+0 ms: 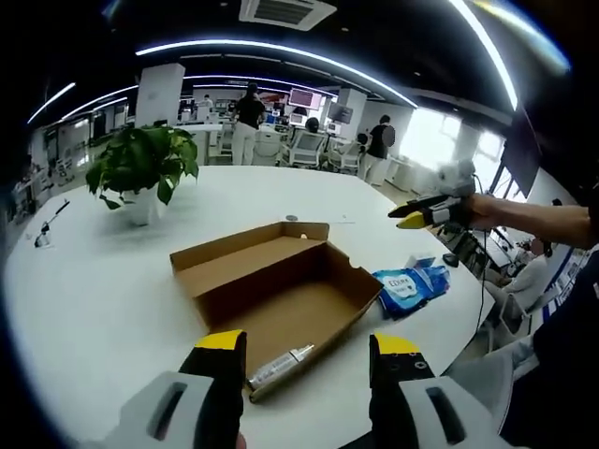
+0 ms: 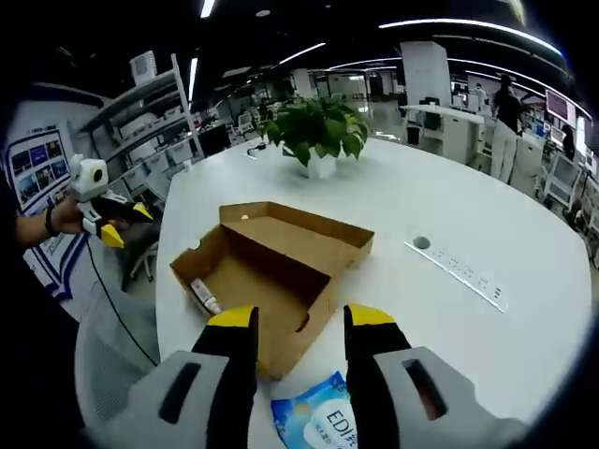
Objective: Operate the shoe box by opening the lid, removing the specified soft item, and placing it in the target area until the item is outside and the box remains undamaged.
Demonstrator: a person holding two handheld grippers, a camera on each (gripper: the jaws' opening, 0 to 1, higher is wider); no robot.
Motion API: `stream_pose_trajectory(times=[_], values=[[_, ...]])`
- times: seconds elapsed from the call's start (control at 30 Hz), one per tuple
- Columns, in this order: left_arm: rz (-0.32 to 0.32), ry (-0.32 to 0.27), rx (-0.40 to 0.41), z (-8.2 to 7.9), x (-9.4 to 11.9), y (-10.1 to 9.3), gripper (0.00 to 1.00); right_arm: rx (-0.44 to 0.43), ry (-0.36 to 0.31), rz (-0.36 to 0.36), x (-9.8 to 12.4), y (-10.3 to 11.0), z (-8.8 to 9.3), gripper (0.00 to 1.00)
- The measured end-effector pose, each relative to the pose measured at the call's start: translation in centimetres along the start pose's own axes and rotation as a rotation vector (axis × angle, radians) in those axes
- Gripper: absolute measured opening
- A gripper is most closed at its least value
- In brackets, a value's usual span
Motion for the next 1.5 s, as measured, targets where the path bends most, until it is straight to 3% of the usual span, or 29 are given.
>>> stream_pose_trajectory(times=[0.23,0.53,0.87,1.17,1.5], values=[[-0.019,0.0,0.017,0.5,0.8,1.0,0.53,0.034,0.012,-0.107,-4.0,4.0,-0.6,0.35],[-0.028,0.01,0.023,1.1,0.9,1.6,0.53,0.048,0.009,-0.163,-5.2,6.7,-0.5,0.35],[-0.002,0.064,-0.031,0.6,-1.4,2.7,0.54,0.043,0.0,-0.173,-3.7,8.6,0.9,0.35],[0.049,0.132,-0.15,-1.0,-4.3,3.6,0.54,0.025,-0.031,-0.141,-0.8,9.0,2.1,0.36],[0.107,0.219,-0.236,-1.4,-8.1,4.7,0.54,-0.006,-0.071,-0.099,2.2,9.8,3.7,0.35]])
Point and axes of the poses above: the point that each gripper's makers call its tool centre point, and the gripper's own axes: x roughly backward along the fingers, y roughly to its left, z roughly out of its underside, the point moved 8 cm from there along x, roughly backward along the fingers, and after that the axes turned 6 degrees about -x, right-handed, at the moved point
